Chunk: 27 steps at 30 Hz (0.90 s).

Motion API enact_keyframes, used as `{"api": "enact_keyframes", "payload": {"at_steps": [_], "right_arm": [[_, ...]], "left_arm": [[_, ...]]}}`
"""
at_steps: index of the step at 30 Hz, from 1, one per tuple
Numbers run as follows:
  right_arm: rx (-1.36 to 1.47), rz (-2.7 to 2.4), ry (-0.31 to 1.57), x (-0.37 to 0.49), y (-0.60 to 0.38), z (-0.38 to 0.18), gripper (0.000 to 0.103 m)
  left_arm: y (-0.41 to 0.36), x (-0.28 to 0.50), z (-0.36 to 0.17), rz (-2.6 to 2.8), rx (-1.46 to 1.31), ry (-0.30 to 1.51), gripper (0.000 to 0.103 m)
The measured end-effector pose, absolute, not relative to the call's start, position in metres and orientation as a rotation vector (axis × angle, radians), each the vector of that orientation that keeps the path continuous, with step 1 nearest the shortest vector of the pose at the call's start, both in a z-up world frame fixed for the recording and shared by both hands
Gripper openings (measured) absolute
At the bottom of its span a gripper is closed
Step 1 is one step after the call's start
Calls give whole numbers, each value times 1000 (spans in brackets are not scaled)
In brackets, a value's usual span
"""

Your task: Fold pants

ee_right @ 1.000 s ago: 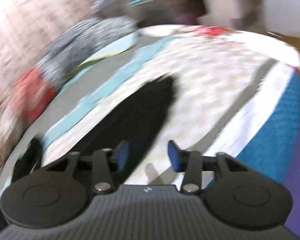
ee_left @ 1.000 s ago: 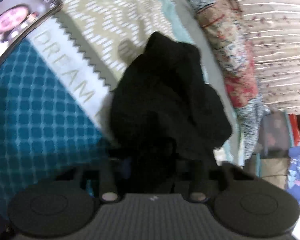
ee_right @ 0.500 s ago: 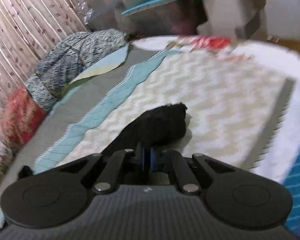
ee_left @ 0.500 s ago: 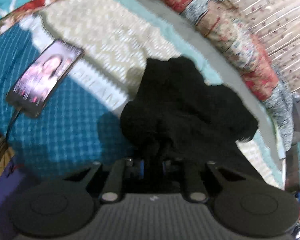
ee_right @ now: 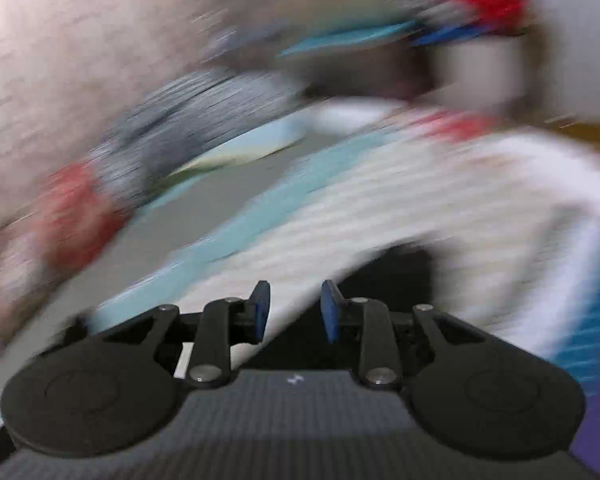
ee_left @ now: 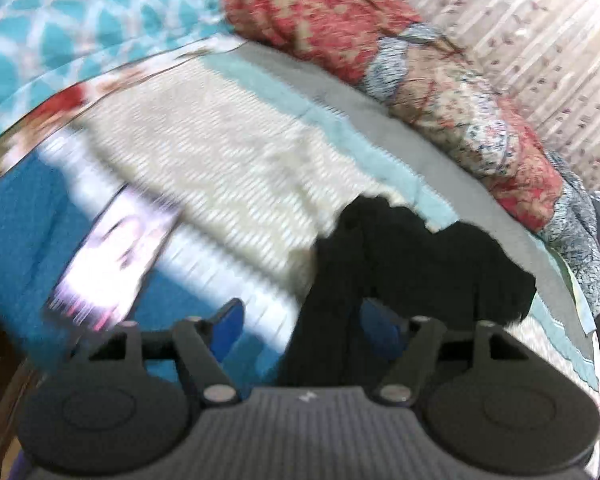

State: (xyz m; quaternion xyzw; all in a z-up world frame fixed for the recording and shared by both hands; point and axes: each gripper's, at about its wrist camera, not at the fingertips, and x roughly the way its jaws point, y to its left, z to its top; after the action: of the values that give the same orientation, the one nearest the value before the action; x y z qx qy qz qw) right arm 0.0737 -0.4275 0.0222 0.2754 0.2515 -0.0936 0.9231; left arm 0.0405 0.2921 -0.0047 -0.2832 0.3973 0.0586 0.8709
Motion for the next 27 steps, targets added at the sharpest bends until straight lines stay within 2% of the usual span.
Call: {"api": "enact_keyframes", "payload": {"at_steps": [1,5,9,10,11,12,13,14,15,16,18,20,23,25,27], "right_arm": [[593,-100,549,94,-410,18,31],[680,163,725,181,-337,-22,31],[673,164,848,245,-294,-63,34],[716,151,873,255,-293,-74,36],[770,147,876,258,-287,-82,34],[808,160,868,264,-288,-87,33],[808,171,875,264,-288,-85,25],[768,168,889,269,-287,-81,7],[679,169,904,273,-286,-73,6],[606,173,892,269,-279,-60,6],[408,150,783,266,-290,-24,6],[209,81,658,264,-311,14,6],[-324,-87,375,232,-332,59,6],[-668,-197,249,208,-349,58,6],[-876,-261,238,186,-380,41,6]], "left_arm": [[288,58,-12,113,-594,826,82],[261,114,-51,25,-631,872,85],[244,149,-80,85,-590,909,89],[245,152,-87,97,-603,917,87],[246,156,-93,122,-618,926,84],[249,158,-96,138,-625,930,72],[249,159,-97,155,-619,932,59],[250,160,-97,161,-610,934,55],[253,160,-96,152,-614,937,49],[256,159,-93,137,-629,939,35],[262,157,-86,78,-679,938,21],[264,156,-77,63,-705,935,19],[269,152,-66,32,-741,930,16],[268,151,-62,24,-737,931,14],[265,151,-62,17,-718,939,14]]}}
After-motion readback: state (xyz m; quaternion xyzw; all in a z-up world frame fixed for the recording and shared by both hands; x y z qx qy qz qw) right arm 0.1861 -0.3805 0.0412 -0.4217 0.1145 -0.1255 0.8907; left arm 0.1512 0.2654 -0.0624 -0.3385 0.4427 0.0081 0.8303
